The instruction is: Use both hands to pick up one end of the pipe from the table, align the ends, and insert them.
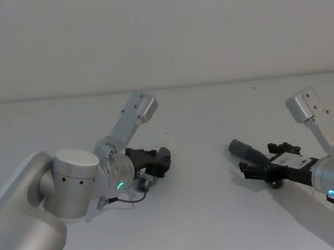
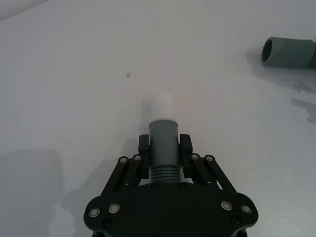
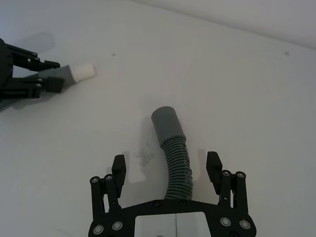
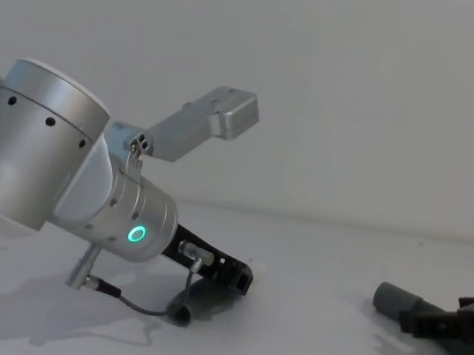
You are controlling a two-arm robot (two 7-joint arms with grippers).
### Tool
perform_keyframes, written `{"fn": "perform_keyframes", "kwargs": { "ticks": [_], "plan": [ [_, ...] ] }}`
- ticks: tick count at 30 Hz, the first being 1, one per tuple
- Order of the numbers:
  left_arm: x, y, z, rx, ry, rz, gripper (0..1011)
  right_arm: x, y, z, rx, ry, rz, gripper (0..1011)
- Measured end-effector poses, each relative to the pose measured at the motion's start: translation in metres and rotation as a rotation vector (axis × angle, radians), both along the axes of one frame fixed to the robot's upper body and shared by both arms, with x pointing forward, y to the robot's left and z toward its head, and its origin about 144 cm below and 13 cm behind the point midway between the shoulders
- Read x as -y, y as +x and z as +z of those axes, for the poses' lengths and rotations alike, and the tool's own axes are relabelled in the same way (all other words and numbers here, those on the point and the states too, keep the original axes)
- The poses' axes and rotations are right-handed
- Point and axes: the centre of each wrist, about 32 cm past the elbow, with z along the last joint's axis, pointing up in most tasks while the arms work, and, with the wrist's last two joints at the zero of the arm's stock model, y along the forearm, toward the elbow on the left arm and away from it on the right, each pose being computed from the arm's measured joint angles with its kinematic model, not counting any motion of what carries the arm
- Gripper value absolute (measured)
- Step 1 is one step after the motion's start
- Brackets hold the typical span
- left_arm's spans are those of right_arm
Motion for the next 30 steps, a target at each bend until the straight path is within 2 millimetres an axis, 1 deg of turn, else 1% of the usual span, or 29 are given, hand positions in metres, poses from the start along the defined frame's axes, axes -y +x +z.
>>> {"fn": "perform_keyframes", "kwargs": {
  "ticks": [14, 23, 25, 30],
  "plan": [
    [0.000, 0.000, 0.000, 0.000, 0.000, 0.000, 347, -0.001, 0.011, -0.005, -0.042, -0.010, -0.002, 1001],
    [0.000, 0.000, 0.000, 0.000, 0.000, 0.000, 347, 0.000, 0.014, -0.004, -0.059, -0.003, 0.004, 1001],
    [0.000, 0.000, 0.000, 0.000, 0.000, 0.000, 347, 0.000, 0.014, -0.004, -0.060, -0.002, 0.005, 979],
    [0.000, 0.000, 0.000, 0.000, 0.000, 0.000, 347, 0.000, 0.014, -0.004, -0.064, 0.002, 0.008, 866]
  ]
}}
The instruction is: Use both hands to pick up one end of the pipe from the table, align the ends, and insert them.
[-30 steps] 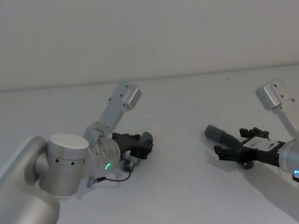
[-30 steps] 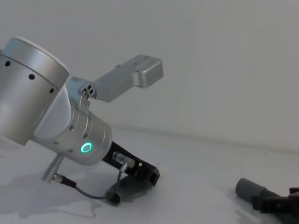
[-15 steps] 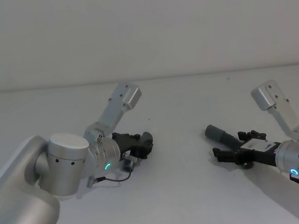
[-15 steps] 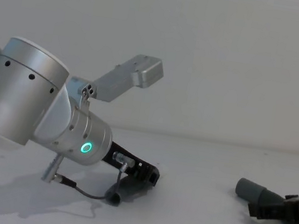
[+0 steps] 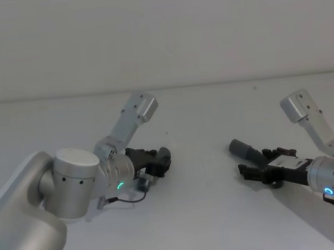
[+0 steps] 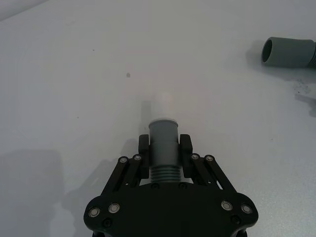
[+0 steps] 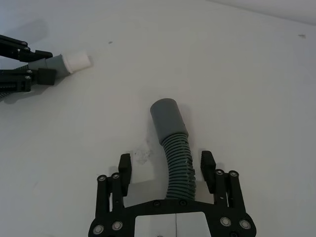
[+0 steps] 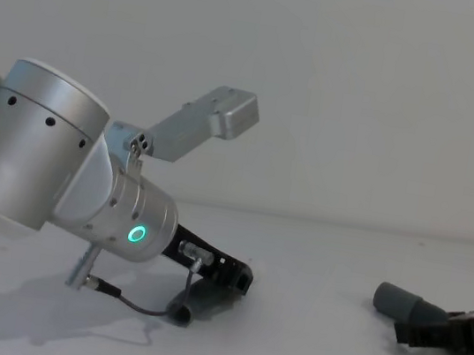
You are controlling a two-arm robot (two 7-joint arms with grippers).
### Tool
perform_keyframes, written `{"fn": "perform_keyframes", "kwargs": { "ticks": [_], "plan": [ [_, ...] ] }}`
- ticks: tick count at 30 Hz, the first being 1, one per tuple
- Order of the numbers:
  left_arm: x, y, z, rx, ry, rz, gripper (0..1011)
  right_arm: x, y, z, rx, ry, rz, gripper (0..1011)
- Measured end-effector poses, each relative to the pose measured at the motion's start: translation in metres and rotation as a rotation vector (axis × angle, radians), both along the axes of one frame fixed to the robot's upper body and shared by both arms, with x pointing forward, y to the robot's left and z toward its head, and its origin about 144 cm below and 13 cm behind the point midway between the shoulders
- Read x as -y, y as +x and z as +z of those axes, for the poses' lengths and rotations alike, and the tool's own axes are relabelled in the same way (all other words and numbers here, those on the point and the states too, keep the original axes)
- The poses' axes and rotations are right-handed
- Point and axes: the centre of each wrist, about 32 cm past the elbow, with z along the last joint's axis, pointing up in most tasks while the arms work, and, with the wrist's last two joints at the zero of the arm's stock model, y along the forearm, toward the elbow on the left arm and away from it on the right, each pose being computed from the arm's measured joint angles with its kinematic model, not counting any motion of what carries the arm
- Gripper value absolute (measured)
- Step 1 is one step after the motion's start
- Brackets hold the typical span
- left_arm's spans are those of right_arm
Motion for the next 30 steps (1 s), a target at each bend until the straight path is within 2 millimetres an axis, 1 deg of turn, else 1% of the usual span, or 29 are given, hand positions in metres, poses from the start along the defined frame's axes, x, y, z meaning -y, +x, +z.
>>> {"fn": "perform_keyframes", "kwargs": {
  "ticks": [1, 3, 4, 6, 7, 8, 12, 13, 15, 16, 20, 30],
  "plan": [
    [0.0000, 0.0000, 0.0000, 0.000, 0.000, 0.000, 347, 0.0000, 0.0001, 0.0000, -0.001, 0.001, 0.000, 826],
    [0.0000, 0.0000, 0.0000, 0.000, 0.000, 0.000, 347, 0.0001, 0.0003, 0.0002, -0.001, 0.001, 0.001, 793],
    [0.0000, 0.0000, 0.0000, 0.000, 0.000, 0.000, 347, 0.0001, 0.0003, 0.0002, -0.002, 0.002, 0.001, 751],
    [0.0000, 0.0000, 0.0000, 0.000, 0.000, 0.000, 347, 0.0002, 0.0004, 0.0002, -0.002, 0.003, 0.001, 712],
    [0.0000, 0.0000, 0.0000, 0.000, 0.000, 0.000, 347, 0.0002, 0.0005, 0.0002, -0.003, 0.003, 0.002, 676],
    [0.0000, 0.0000, 0.0000, 0.000, 0.000, 0.000, 347, 0.0002, 0.0005, 0.0002, -0.003, 0.003, 0.002, 617],
    [0.0000, 0.0000, 0.0000, 0.000, 0.000, 0.000, 347, 0.0003, 0.0006, 0.0002, -0.005, 0.004, 0.003, 542],
    [0.0000, 0.0000, 0.0000, 0.000, 0.000, 0.000, 347, 0.0004, 0.0006, 0.0001, -0.005, 0.004, 0.004, 473],
    [0.0000, 0.0000, 0.0000, 0.000, 0.000, 0.000, 347, 0.0004, 0.0007, 0.0001, -0.006, 0.005, 0.004, 432],
    [0.0000, 0.0000, 0.0000, 0.000, 0.000, 0.000, 347, 0.0005, 0.0007, 0.0002, -0.006, 0.005, 0.004, 373],
    [0.0000, 0.0000, 0.0000, 0.000, 0.000, 0.000, 347, 0.0007, 0.0008, 0.0002, -0.006, 0.005, 0.004, 273],
    [0.0000, 0.0000, 0.0000, 0.000, 0.000, 0.000, 347, 0.0008, 0.0010, 0.0004, -0.007, 0.006, 0.004, 266]
  ]
}}
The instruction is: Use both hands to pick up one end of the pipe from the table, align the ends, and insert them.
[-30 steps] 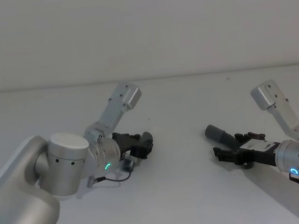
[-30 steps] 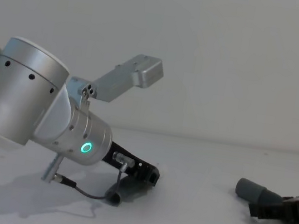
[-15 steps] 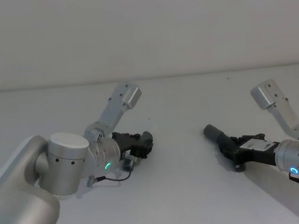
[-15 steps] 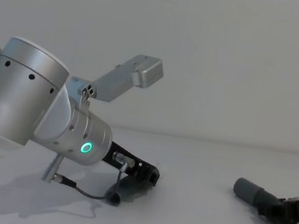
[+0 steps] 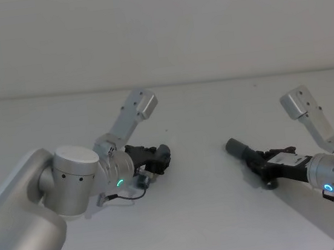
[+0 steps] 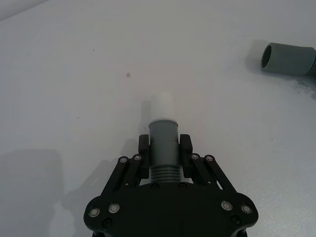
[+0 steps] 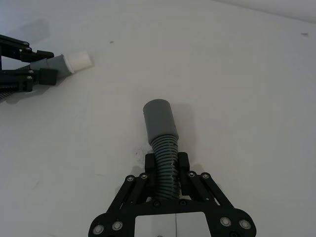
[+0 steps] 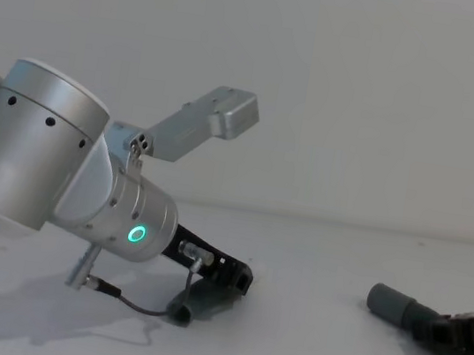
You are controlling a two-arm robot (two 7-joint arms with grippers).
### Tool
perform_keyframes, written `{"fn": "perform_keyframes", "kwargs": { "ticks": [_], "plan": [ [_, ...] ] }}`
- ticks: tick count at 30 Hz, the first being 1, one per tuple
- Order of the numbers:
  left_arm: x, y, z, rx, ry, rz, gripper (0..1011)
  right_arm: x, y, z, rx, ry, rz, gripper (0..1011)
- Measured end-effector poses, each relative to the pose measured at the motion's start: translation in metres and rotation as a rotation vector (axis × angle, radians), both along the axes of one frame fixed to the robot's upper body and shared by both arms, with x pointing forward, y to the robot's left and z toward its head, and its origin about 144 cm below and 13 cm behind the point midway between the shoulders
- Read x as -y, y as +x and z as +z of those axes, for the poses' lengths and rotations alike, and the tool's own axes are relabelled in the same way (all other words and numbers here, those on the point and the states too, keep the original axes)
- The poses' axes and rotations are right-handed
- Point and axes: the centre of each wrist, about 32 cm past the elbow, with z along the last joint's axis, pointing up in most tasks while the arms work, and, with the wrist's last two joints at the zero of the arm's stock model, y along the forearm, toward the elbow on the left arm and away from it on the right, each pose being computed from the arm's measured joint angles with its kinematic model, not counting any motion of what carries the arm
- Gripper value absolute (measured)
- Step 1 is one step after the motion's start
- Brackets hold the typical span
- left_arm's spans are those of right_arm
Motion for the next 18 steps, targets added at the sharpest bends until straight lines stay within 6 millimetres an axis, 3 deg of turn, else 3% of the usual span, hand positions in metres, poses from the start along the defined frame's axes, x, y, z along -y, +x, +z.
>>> {"fn": "perform_keyframes", "kwargs": {
  "ticks": [18],
  "plan": [
    [-0.0009, -0.0013, 0.0058, 0.091, 0.029, 0.014, 347, -0.0015, -0.0088, -0.0006, 0.048, 0.032, 0.001, 266]
  ]
}}
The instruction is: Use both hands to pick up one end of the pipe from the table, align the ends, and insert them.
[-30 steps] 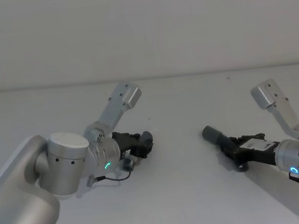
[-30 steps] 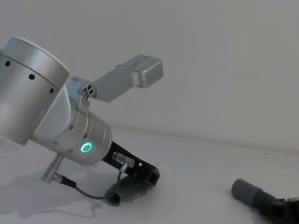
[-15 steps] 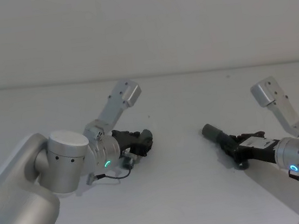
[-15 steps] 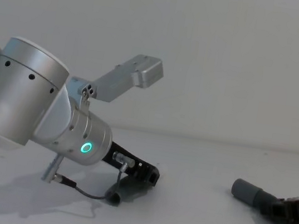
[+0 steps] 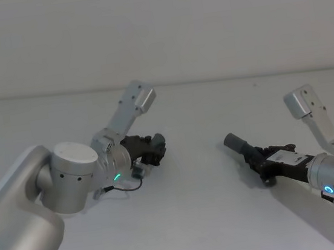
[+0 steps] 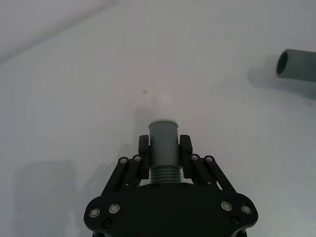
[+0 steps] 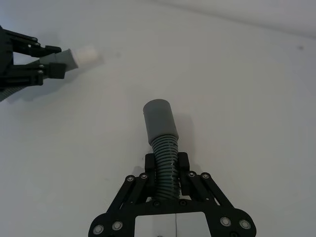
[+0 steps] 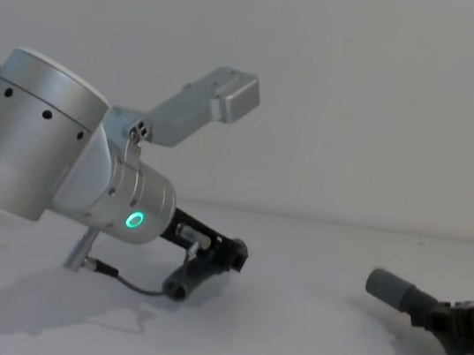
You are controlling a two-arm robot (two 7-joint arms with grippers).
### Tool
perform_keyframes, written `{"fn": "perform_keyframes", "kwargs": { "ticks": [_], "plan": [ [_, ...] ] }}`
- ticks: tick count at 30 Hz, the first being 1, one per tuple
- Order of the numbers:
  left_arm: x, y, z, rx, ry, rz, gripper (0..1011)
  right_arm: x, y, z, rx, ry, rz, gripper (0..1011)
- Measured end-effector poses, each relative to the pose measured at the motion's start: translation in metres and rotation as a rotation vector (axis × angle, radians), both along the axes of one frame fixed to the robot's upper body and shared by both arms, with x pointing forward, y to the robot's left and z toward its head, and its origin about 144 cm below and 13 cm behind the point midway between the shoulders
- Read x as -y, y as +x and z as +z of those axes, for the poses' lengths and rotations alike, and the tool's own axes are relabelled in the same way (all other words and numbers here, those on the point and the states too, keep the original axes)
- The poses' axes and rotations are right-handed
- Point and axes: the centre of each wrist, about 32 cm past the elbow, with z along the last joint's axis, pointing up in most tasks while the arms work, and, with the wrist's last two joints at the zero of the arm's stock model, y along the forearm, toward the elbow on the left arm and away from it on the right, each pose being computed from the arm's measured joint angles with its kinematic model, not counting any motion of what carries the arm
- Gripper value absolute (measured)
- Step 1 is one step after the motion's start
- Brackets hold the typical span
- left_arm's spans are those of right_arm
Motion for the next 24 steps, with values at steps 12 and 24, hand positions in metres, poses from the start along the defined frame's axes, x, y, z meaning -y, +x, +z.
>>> {"fn": "perform_keyframes", "kwargs": {
  "ticks": [12, 24],
  "plan": [
    [-0.008, 0.003, 0.023, 0.146, 0.014, -0.037, 347, 0.003, -0.015, 0.006, 0.139, 0.060, 0.025, 266],
    [-0.024, 0.009, 0.043, 0.205, 0.014, -0.178, 347, 0.017, -0.021, 0.016, 0.237, 0.059, 0.157, 266]
  ]
}}
